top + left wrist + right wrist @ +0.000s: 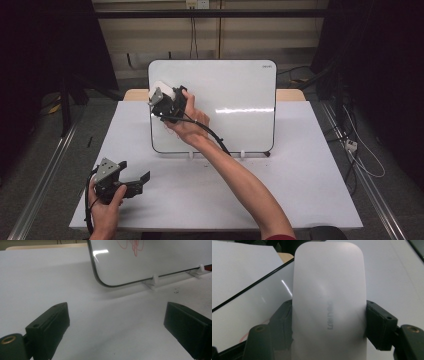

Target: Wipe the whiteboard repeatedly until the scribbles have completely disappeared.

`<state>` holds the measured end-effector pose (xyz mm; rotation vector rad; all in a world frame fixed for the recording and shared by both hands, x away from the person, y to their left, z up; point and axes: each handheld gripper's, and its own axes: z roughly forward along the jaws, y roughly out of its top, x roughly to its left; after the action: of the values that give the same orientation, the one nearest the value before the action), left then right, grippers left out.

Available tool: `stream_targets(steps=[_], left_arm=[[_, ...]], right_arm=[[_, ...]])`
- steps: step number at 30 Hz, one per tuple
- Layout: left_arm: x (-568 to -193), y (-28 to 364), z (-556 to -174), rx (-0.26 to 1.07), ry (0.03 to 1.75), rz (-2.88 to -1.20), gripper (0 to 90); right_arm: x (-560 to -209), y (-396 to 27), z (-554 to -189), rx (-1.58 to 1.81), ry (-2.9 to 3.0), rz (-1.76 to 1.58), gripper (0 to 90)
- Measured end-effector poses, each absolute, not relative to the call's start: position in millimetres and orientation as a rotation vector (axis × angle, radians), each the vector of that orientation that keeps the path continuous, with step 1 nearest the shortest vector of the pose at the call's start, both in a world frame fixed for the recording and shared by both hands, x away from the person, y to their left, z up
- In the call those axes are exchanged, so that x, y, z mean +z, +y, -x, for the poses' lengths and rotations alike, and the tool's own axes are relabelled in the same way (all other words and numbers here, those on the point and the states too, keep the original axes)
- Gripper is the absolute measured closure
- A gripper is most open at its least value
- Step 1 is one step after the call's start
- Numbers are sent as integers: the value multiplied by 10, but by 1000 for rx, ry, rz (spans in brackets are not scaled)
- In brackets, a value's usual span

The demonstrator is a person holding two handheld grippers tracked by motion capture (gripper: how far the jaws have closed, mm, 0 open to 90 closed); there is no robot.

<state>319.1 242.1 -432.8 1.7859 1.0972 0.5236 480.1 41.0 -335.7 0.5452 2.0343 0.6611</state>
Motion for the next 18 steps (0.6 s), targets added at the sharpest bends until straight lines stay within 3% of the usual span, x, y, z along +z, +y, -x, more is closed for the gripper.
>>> stream_targets(steps=[18], left_arm=[[-4335, 2430, -3194, 515, 1109, -1770, 63]], right_arm=[[-3009, 194, -5062, 675, 1966, -660, 317]])
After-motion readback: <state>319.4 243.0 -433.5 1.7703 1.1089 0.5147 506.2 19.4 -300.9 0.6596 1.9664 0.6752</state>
